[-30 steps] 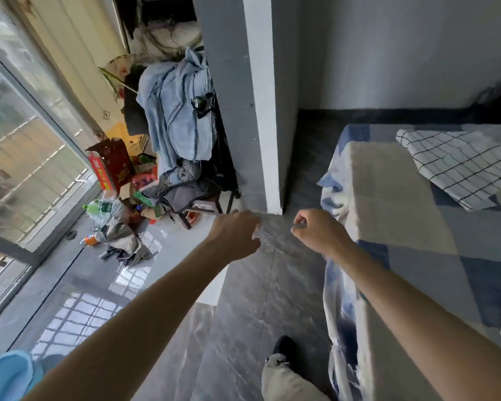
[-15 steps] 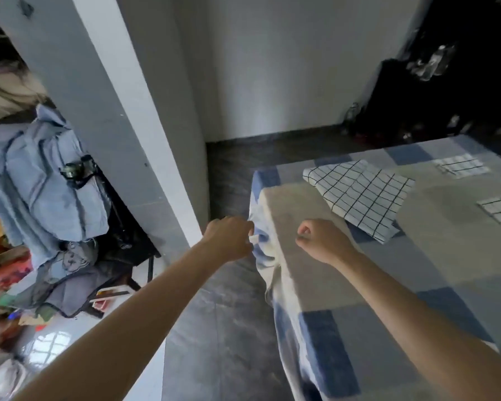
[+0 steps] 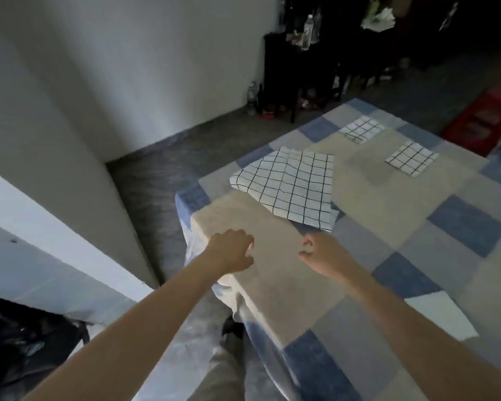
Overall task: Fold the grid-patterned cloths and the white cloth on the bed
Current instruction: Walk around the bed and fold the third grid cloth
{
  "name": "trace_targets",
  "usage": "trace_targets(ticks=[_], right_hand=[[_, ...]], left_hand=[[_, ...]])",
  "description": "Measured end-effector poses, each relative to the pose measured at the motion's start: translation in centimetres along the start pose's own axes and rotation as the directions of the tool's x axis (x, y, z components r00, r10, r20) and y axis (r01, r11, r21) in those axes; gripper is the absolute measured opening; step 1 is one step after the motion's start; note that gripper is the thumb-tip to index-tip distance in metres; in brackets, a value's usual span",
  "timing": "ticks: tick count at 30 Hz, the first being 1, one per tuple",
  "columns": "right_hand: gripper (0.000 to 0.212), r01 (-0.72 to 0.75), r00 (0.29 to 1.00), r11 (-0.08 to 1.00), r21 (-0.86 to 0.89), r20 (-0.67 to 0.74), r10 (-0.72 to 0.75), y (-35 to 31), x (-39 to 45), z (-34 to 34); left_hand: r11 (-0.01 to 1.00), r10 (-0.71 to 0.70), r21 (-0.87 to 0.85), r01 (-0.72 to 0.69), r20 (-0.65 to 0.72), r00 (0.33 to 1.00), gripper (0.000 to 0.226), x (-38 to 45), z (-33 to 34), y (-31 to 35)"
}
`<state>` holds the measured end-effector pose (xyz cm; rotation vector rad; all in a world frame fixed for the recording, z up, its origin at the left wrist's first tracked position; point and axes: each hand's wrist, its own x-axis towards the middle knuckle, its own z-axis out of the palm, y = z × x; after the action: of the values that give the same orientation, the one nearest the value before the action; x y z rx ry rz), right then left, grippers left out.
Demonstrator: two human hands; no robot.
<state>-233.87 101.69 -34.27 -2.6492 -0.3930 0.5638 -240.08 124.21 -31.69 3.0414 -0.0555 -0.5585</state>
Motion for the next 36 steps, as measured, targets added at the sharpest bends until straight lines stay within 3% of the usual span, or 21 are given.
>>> trace_targets(ticks=[6,10,12,15,17,21,26,28,30,32,36], right_hand=[[0.04,-0.241,0.961,0.956,0.169,-0.093,0.259,0.9,4.2,-0.9],[0.061,-0.41,0.884,0.855,0.317,-0.093,0.458,1.5,6.7,-0.9],[0.062,-0.472,0.834,0.784,0.404,-0.085,0.545,1.7,7.8,-0.8],[0.059,-0.511,0.794,0.681,0.525,-0.014,0.607,2.3,10.0,-0.1],[0.044,-0.543,0.768,0.637,0.548,0.017,0.64,2.3,11.3,0.0],[0.026,-0.617,0.697,0.505,0.603,0.12,0.707,2.1,12.5,0.0],[0.011,-0.63,0.738,0.522,0.574,0.235,0.633,2.6,11.7,-1.6],[0.011,-0.62,0.744,0.48,0.621,0.27,0.611,3.3,10.8,-2.3],[0.017,-0.615,0.727,0.409,0.675,0.282,0.626,4.2,9.4,-3.1],[0.021,-0.612,0.685,0.379,0.694,0.226,0.693,5.3,8.1,-3.6],[0.028,-0.51,0.65,0.496,0.703,-0.062,0.757,7.1,5.1,-3.5]], left_hand=[[0.978,0.186,0.087,-0.192,0.067,0.98,0.04,9.4,-1.9,-2.6],[0.954,0.288,0.06,-0.294,0.095,0.953,0.042,14.8,-2.6,-3.2],[0.948,0.303,0.061,-0.314,0.142,0.942,0.041,16.8,-2.4,-3.4],[0.964,0.243,0.051,-0.259,0.213,0.946,0.033,19.4,-1.9,-4.5],[0.979,0.178,0.058,-0.195,0.227,0.958,0.033,21.1,-1.9,-5.7],[0.996,-0.088,0.015,0.087,0.074,0.993,0.037,24.5,-2.2,-9.5],[0.973,-0.205,-0.082,0.216,0.122,0.971,0.074,27.1,-1.8,-12.4],[0.965,-0.175,-0.178,0.192,0.106,0.979,0.059,28.3,-1.3,-12.3],[0.909,-0.068,-0.409,0.074,0.03,0.997,0.029,29.2,-1.1,-11.4],[0.736,0.067,-0.676,-0.04,0.014,0.998,0.013,28.9,-2.0,-9.4],[0.454,0.24,-0.879,-0.144,-0.035,0.97,0.007,28.3,-3.1,-5.0]])
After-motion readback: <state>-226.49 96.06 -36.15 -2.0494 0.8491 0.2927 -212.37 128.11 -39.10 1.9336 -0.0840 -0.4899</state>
